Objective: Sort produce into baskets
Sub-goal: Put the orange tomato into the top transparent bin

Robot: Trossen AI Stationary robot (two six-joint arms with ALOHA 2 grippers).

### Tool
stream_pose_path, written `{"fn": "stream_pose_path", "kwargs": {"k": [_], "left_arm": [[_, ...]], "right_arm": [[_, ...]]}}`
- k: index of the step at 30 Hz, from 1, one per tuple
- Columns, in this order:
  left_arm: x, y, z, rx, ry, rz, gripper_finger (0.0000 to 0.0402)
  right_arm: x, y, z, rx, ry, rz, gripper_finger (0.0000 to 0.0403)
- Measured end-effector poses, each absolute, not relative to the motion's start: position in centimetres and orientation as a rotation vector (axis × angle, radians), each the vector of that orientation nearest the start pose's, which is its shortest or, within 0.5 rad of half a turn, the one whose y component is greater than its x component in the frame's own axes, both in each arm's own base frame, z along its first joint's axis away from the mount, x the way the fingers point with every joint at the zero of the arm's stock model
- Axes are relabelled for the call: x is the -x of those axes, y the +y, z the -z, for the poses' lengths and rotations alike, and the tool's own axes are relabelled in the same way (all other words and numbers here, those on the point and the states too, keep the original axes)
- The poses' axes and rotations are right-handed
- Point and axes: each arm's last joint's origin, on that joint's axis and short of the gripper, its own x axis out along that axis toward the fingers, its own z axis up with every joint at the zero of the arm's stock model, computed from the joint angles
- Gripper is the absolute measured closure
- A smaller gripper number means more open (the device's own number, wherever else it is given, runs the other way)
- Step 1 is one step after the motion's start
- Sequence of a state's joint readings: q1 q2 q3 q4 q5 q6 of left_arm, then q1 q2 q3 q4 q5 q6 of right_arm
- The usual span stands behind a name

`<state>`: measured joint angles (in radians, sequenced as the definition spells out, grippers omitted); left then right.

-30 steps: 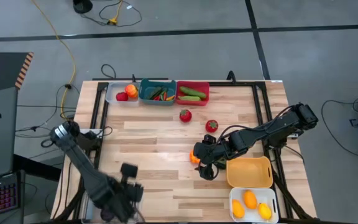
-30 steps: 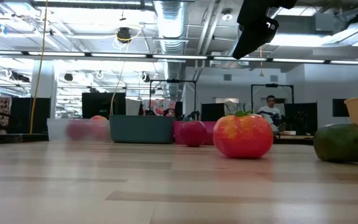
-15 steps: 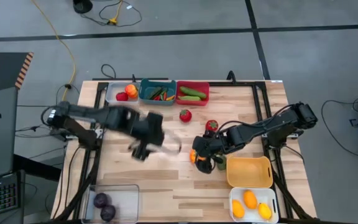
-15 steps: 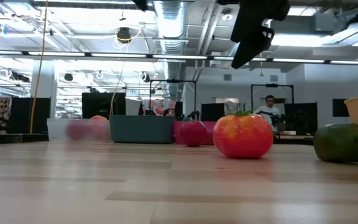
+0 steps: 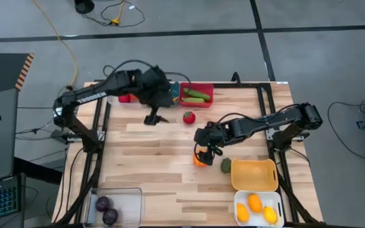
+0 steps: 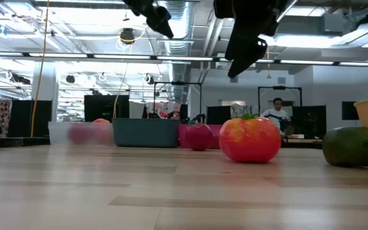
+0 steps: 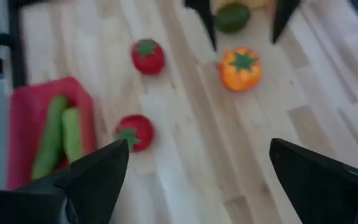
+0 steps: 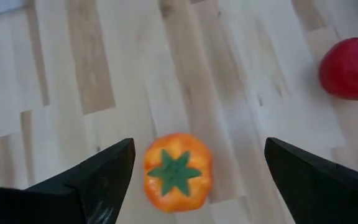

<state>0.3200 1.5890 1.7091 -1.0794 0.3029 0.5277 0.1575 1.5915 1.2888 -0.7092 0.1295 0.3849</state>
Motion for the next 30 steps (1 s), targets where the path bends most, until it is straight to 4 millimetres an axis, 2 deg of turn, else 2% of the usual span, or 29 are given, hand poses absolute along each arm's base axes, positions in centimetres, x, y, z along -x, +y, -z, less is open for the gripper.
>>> {"fn": "stream_pose_path", "kwargs": {"k": [6, 12, 16, 21, 30], "left_arm": [[-30.4, 11.4, -36.9, -0.186, 0.910, 0.180, 0.0024], [-31.2, 12.1, -35.9, -0.166, 0.943, 0.159, 0.0024], [-31.1, 12.0, -35.8, -0.166, 0.955, 0.163, 0.0024], [-31.1, 12.0, -35.8, -0.172, 0.957, 0.166, 0.0024], [-31.1, 12.0, -35.8, -0.151, 0.960, 0.154, 0.0024]], "right_arm": [[-32.6, 3.2, -27.0, -0.230, 0.988, 0.212, 0.0018], [-32.7, 2.3, -27.0, -0.244, 0.985, 0.236, 0.0018], [-32.7, 2.4, -27.0, -0.249, 0.988, 0.226, 0.0018], [-32.6, 3.2, -26.9, -0.283, 1.015, 0.131, 0.0018], [-32.5, 3.9, -26.9, -0.274, 1.019, 0.111, 0.0018]]}}
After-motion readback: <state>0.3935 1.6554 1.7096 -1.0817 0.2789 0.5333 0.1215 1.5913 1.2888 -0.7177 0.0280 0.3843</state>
